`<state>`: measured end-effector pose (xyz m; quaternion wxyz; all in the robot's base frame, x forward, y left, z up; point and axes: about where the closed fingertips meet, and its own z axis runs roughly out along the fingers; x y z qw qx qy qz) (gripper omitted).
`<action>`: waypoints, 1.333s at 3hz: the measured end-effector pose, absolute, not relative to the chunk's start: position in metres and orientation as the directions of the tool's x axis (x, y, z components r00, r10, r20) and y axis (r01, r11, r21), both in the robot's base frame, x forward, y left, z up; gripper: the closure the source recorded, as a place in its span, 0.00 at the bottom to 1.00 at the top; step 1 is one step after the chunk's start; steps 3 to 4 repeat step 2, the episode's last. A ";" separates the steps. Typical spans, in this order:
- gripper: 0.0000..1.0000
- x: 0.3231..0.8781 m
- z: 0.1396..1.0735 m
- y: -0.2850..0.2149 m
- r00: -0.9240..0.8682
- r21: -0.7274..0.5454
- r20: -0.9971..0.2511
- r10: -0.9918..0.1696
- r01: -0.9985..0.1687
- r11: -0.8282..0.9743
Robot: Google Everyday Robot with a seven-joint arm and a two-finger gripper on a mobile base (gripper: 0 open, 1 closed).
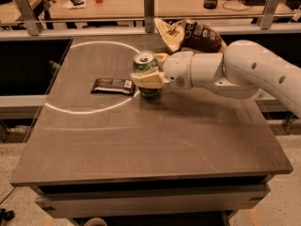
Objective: Move green can near rxbar chocolate
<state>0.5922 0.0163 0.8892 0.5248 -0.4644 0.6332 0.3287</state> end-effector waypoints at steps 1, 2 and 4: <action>1.00 0.601 0.874 0.025 -0.098 0.008 -0.969 -0.228 -0.931 0.366; 0.82 0.601 0.875 0.026 -0.101 0.011 -0.969 -0.228 -0.931 0.366; 0.82 0.601 0.875 0.026 -0.101 0.011 -0.969 -0.228 -0.931 0.366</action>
Offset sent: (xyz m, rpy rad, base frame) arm 0.0070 0.0067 -0.0121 0.0101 0.0596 -0.0106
